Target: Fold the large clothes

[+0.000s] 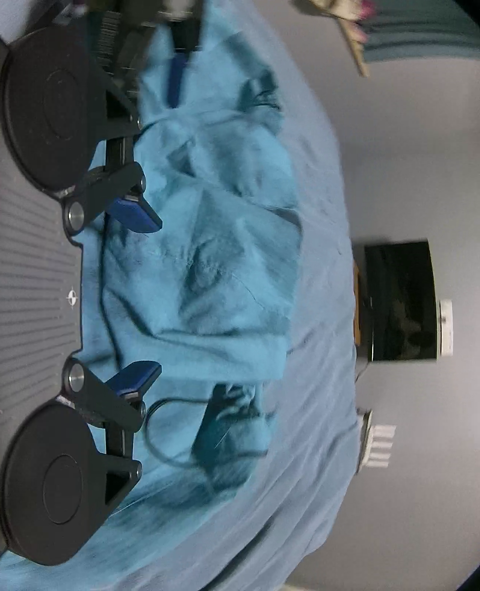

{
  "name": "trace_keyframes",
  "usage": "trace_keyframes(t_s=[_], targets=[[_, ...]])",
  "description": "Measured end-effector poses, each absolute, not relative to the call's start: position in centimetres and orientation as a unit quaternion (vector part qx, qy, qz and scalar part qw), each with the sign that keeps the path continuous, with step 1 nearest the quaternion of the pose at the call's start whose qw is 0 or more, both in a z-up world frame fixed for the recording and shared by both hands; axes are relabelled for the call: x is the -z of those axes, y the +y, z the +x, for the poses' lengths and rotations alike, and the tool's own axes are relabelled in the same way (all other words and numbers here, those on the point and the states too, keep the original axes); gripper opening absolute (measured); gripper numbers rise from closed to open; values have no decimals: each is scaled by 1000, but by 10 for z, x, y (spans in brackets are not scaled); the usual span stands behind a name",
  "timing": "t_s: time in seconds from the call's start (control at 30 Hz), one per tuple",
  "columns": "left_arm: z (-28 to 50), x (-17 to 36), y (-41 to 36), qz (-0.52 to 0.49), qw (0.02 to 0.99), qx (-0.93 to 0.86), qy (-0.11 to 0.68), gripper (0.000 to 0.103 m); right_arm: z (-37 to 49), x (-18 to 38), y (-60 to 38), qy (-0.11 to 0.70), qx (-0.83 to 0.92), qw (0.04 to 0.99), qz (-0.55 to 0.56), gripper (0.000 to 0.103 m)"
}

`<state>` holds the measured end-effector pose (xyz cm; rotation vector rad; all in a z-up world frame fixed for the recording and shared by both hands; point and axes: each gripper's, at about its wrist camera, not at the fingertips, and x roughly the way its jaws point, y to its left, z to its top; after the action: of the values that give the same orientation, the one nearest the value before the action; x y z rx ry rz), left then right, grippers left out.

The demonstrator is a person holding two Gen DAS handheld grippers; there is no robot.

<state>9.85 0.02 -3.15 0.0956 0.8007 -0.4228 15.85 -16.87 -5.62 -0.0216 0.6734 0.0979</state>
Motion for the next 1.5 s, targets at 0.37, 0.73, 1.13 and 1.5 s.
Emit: trace_keyframes(t_s=[0.37,0.73,1.13,1.5], targets=[[71,64,-31,103,870,169,451,89,117,91,-143,451,-20,885,-113,79],[38,54,-30,108,862,147,473,93,61,42,-228,391,54,901,182,90],[26,58,-39,147,860,162,462,95,23,61,-296,397,157,834,349,94],[30,18,-5,-16,890,223,398,95,36,105,-328,311,141,782,521,91]])
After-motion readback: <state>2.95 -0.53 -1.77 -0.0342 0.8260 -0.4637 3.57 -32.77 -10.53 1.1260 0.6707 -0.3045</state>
